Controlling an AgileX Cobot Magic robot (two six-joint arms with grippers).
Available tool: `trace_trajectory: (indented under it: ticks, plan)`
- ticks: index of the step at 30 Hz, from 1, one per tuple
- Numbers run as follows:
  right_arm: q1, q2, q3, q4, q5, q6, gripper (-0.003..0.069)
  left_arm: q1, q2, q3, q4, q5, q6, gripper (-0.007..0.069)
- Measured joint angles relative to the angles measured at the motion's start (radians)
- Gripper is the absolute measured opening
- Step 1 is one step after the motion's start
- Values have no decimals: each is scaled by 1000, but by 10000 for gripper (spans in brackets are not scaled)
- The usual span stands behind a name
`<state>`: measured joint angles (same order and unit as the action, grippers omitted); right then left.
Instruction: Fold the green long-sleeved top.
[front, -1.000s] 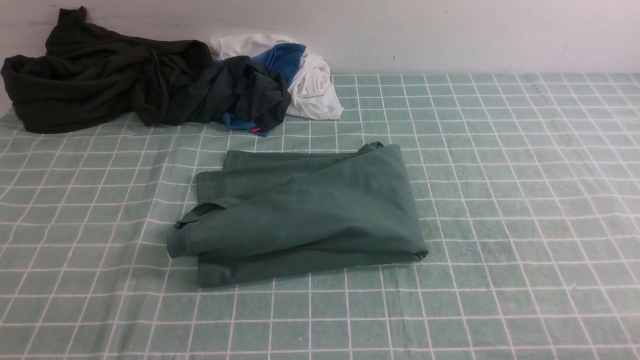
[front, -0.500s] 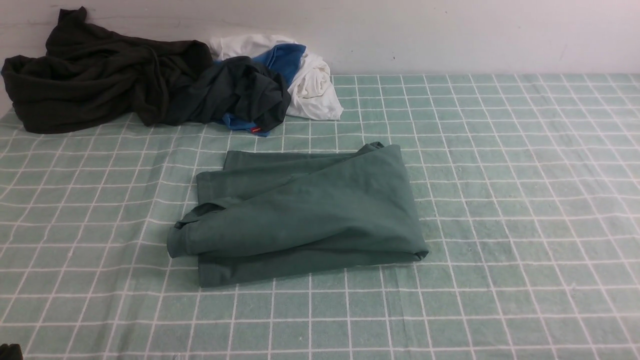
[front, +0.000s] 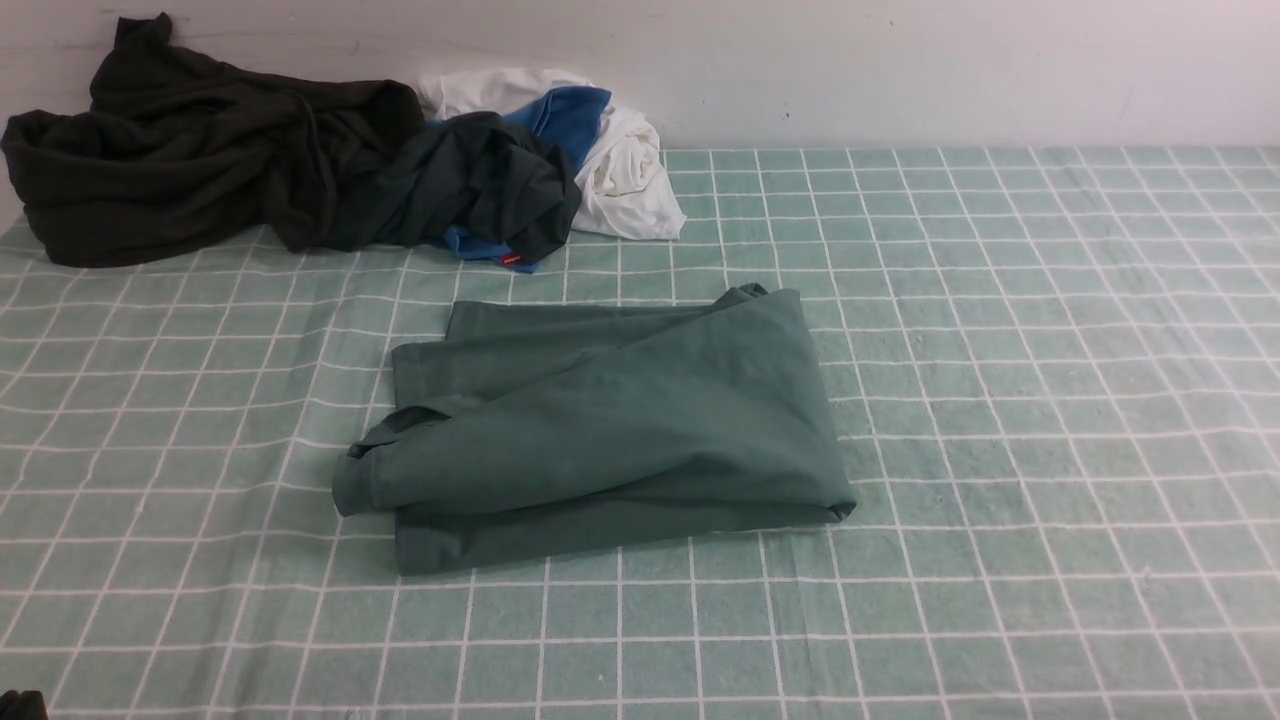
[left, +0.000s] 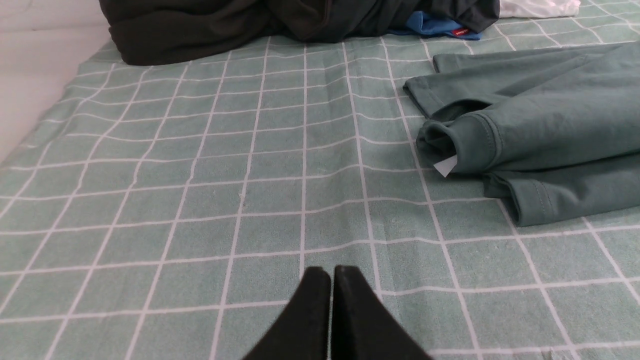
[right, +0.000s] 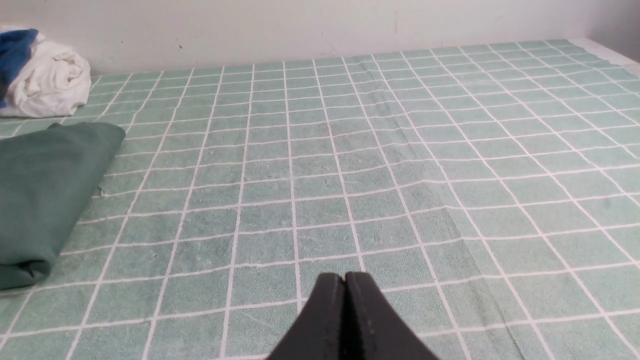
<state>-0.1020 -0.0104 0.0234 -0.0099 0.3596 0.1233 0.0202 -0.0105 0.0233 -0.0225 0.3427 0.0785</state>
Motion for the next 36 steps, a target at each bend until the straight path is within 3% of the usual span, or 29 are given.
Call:
trace_trajectory:
  ticks: [36]
  plan:
    - [0, 0, 0, 0, 0, 9, -14, 0, 0, 0, 0, 0, 0, -3]
